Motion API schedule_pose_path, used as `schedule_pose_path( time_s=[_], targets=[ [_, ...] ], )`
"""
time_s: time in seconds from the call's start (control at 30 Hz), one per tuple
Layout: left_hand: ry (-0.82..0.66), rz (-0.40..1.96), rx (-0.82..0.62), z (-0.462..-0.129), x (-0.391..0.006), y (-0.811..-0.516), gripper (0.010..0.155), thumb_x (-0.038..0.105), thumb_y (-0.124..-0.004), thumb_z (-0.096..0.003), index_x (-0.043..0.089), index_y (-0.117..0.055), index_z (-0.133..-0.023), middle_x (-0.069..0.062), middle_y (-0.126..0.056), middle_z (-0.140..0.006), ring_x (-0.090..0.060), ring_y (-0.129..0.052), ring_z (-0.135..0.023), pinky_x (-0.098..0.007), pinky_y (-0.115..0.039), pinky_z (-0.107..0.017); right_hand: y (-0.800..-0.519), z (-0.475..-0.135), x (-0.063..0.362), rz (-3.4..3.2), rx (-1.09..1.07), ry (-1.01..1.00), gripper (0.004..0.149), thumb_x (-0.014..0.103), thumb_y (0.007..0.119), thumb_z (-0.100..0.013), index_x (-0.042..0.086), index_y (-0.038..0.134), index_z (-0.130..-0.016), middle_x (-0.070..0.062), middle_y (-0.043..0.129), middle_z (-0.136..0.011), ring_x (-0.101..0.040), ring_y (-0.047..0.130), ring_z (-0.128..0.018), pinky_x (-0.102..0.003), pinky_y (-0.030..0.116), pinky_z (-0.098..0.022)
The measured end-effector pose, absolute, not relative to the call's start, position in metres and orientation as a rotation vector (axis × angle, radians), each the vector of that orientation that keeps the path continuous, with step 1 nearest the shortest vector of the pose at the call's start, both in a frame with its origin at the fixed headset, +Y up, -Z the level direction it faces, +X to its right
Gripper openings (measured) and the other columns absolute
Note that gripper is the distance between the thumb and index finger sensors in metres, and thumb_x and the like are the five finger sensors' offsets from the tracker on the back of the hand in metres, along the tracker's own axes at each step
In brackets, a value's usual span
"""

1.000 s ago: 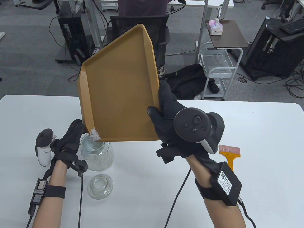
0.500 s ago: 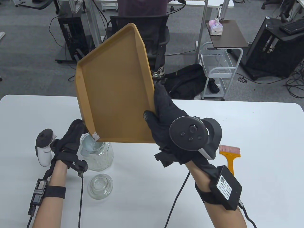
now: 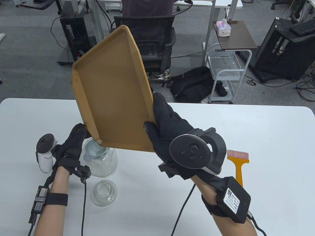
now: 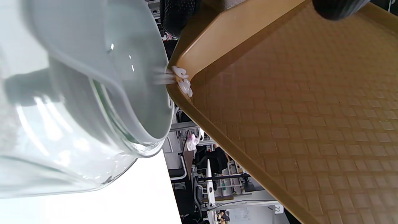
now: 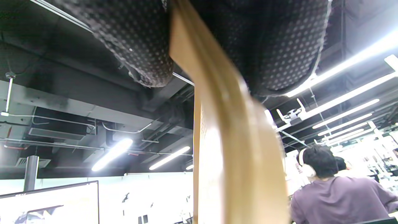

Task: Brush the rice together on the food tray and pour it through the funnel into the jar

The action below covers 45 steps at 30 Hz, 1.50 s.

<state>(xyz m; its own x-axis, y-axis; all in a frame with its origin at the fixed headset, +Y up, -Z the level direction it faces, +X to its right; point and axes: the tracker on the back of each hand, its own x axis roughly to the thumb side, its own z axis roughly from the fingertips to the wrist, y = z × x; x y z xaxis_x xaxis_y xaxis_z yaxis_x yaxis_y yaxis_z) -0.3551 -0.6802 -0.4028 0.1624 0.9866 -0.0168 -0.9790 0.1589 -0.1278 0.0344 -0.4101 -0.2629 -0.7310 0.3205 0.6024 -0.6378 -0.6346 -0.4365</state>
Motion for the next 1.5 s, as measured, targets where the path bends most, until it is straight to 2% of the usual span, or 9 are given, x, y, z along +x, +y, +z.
schedule_pose_path(
  time_s=[0.37,1.07,1.5],
  targets=[
    [-0.087,1.419,-0.073,-0.400,-0.357,-0.680,0.091,0.071,-0.061,-0.0506,0.014,-0.026,-0.113,-0.022,-0.055,-0.114,-0.035,-0.025,-0.115,-0.066,-0.022,-0.074,-0.406,-0.250,0.027,2.344,0.687,-0.928,0.076,0.027,0.088,-0.047,-0.007,0.052,-0.105,-0.025,0.075,-0.097,-0.039,0.100,-0.064,-0.048,0.089,-0.045],
    [-0.091,1.478,-0.083,-0.399,-0.356,-0.683,0.094,0.071,-0.060,-0.0506,0.013,-0.019,-0.112,-0.022,-0.053,-0.115,-0.035,-0.023,-0.114,-0.066,-0.021,-0.074,-0.406,-0.238,0.017,2.350,0.756,-0.981,0.075,0.026,0.088,-0.047,0.000,0.052,-0.107,-0.018,0.074,-0.099,-0.038,0.098,-0.068,-0.048,0.089,-0.048],
    [-0.130,1.530,-0.118,-0.399,-0.354,-0.684,0.097,0.072,-0.060,-0.0502,0.013,-0.016,-0.112,-0.024,-0.050,-0.116,-0.037,-0.020,-0.114,-0.067,-0.020,-0.073,-0.408,-0.242,0.028,2.344,0.726,-0.951,0.074,0.027,0.089,-0.047,0.004,0.053,-0.107,-0.014,0.076,-0.099,-0.036,0.099,-0.069,-0.048,0.089,-0.049]
  ],
)
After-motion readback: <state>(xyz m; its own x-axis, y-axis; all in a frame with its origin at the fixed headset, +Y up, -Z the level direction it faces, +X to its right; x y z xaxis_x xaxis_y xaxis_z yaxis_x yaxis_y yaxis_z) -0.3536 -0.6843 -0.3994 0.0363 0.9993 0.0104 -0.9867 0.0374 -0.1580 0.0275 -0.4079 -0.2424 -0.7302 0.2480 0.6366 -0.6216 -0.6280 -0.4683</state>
